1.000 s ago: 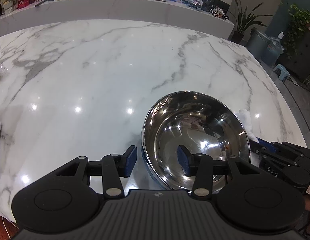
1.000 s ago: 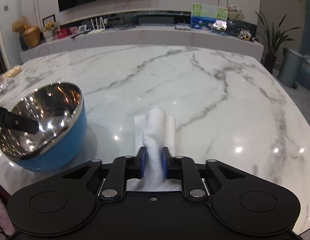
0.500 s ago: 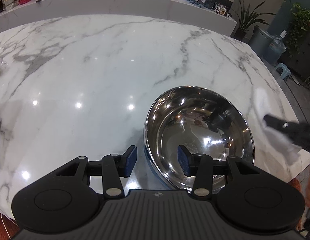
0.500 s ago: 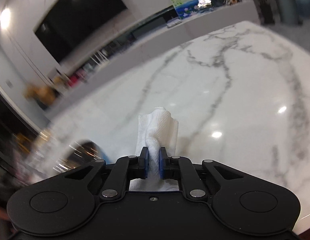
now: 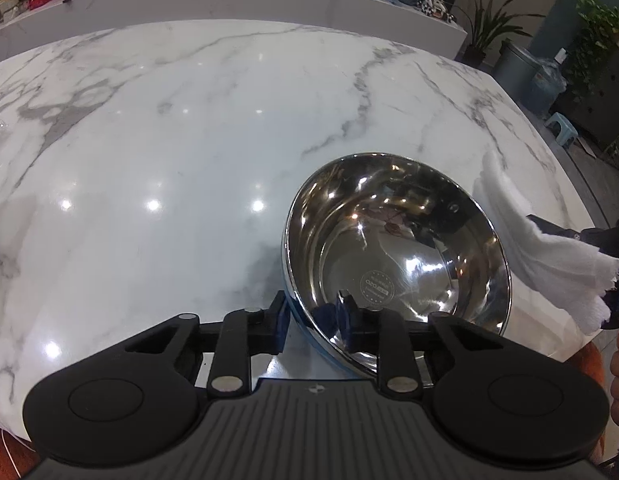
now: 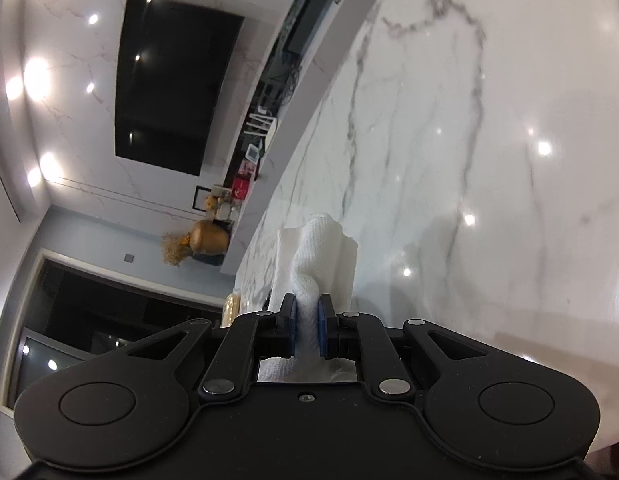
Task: Clean bowl
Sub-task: 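Hold the bowl rim with the left gripper while the right gripper wipes the blue outer wall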
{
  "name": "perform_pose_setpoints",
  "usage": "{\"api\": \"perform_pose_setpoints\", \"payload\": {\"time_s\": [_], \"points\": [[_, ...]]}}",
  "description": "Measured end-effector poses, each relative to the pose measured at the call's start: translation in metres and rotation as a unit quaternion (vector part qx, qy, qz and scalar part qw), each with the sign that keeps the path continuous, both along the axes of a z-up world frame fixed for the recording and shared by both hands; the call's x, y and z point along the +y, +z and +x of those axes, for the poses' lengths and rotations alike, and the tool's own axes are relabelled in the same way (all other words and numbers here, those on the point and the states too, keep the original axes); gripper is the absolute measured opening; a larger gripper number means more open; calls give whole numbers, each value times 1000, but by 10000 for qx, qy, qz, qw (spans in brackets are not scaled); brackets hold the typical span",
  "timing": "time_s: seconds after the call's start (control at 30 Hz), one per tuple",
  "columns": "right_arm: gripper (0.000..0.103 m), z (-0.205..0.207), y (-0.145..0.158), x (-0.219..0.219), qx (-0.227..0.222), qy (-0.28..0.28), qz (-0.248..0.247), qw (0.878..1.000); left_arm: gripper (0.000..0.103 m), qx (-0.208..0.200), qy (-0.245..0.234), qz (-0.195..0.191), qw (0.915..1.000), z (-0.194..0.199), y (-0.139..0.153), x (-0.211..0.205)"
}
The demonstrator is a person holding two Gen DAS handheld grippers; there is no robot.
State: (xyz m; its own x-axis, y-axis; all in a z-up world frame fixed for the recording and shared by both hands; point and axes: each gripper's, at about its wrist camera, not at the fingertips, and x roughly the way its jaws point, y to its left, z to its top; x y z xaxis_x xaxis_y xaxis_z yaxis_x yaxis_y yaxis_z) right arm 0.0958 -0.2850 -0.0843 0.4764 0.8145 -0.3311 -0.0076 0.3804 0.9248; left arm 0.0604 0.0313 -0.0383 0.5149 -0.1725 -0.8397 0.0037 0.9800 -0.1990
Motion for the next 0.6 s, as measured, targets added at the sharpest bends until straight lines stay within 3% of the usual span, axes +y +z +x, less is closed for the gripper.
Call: {"api": "perform_pose_setpoints", "payload": {"time_s": [0.2,0.6], "points": [[9,4,-7,6,158,19,102,9998,23,5,9,-6,10000,1,0,-1],[9,6,-22,21,484,113,-206,9986,23,13,77,22,10000,1,0,0]]}}
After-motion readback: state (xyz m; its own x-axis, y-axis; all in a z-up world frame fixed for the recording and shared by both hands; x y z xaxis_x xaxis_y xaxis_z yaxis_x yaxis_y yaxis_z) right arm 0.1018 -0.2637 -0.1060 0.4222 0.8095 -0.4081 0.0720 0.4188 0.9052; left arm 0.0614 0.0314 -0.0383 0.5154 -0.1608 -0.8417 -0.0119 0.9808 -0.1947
